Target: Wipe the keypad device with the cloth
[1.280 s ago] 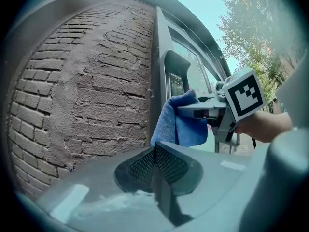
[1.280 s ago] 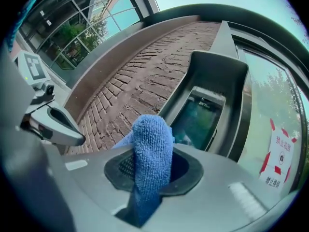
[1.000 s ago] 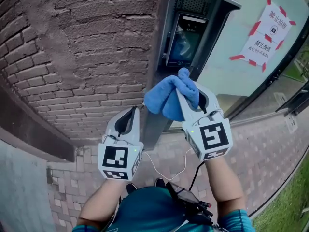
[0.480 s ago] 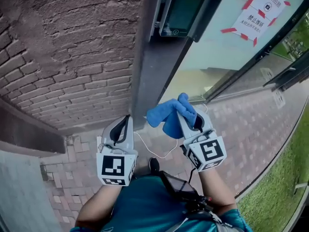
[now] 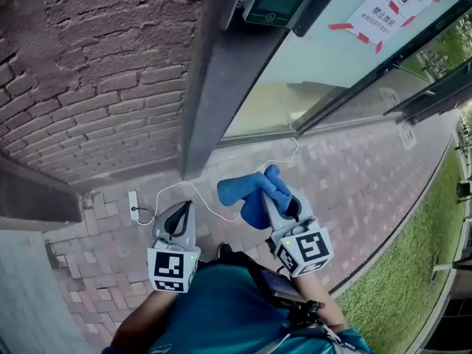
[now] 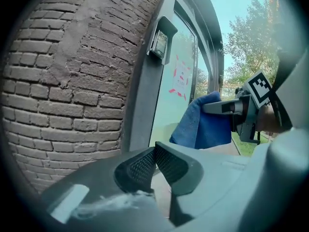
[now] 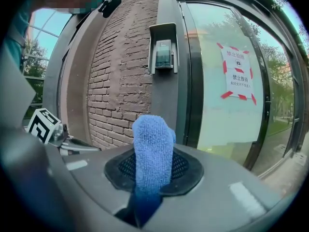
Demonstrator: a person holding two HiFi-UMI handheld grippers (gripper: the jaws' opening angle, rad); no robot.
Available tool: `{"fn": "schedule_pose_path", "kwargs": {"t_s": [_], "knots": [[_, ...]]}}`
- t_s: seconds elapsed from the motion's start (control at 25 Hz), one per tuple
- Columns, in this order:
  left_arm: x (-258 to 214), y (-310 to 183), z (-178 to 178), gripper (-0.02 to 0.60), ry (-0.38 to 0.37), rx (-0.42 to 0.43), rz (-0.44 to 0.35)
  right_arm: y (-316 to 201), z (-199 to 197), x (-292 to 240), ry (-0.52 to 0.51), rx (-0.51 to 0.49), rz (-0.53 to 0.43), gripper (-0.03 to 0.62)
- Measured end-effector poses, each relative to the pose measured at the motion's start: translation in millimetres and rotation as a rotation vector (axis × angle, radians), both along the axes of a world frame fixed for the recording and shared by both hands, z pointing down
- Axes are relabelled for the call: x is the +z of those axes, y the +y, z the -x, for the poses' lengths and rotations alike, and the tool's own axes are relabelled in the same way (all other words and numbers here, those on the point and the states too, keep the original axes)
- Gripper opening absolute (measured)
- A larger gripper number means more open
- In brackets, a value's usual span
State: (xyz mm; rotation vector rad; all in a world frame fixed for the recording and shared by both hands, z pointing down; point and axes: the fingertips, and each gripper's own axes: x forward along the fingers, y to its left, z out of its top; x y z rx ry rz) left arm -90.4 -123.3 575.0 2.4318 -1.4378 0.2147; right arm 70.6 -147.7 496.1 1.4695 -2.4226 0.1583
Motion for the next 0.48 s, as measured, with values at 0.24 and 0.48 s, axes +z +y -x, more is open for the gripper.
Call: {"fn": "schedule_pose_path", "kwargs": {"t_s": [0.24, 0.48], "knots": [[-5, 34, -20, -0.008, 0.022, -0.021, -0.011, 34, -18, 14, -0.068, -0.066, 0.022, 0.069], [-12, 70, -70, -0.008, -0.025, -0.056, -0.025, 96, -67, 19, -0.156, -0.215, -0.005, 0.069]]}}
